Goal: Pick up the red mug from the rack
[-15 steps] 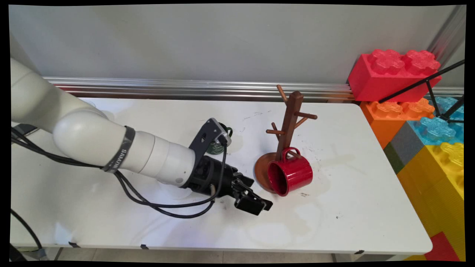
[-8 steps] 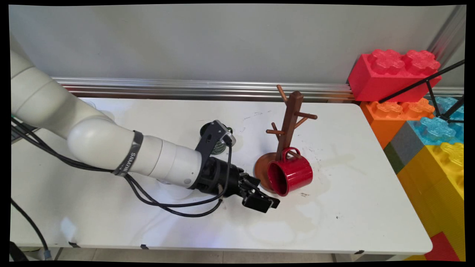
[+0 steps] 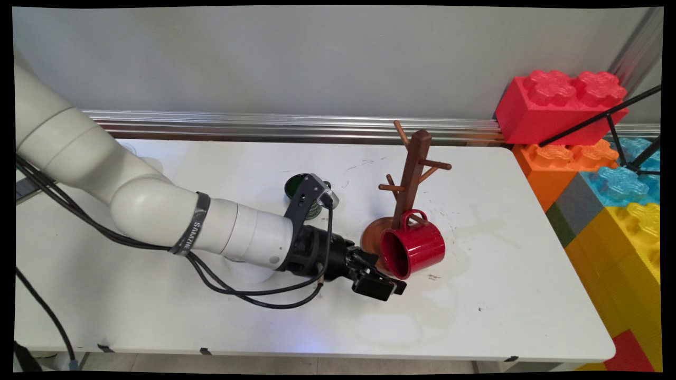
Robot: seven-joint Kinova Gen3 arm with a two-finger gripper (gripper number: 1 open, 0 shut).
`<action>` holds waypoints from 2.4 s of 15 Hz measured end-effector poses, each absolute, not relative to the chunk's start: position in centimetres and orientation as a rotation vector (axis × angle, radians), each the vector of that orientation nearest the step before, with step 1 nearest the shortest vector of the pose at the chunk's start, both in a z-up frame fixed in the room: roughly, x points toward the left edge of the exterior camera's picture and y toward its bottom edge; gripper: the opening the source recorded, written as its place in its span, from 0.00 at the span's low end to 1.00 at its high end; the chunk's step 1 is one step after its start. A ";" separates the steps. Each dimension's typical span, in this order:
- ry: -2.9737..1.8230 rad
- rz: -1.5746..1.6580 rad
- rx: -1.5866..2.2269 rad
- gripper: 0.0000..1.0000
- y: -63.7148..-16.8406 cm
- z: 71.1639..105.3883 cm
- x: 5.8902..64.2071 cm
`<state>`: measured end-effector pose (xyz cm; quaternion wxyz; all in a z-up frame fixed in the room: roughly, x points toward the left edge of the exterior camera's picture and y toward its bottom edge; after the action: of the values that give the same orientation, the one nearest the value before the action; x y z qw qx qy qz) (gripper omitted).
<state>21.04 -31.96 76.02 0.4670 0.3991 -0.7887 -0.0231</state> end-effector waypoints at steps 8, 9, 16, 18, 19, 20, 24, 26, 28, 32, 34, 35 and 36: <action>-1.889 -0.005 0.918 1.00 -32.2 74.3 21.2; -1.884 0.005 0.911 1.00 -32.3 74.0 21.2; -1.860 0.051 0.860 1.00 -32.3 72.4 21.3; -1.858 0.057 0.847 1.00 -32.2 72.0 21.4; -1.857 0.060 0.841 1.00 -32.1 71.8 21.4; -1.856 0.064 0.836 1.00 -32.0 71.7 21.4; -1.852 0.076 0.825 1.00 -31.9 71.3 21.3; -1.849 0.082 0.821 1.00 -31.8 71.3 21.1; -1.847 0.089 0.818 1.00 -31.7 71.4 20.9; -1.840 0.095 0.818 1.00 -31.5 71.5 20.5; -1.836 0.097 0.825 1.00 -31.4 71.5 20.3; -1.834 0.097 0.828 1.00 -31.3 71.5 20.2; -1.833 0.099 0.831 1.00 -31.3 71.5 20.1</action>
<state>20.05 -31.31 71.53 0.5342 0.3485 -0.7691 0.0414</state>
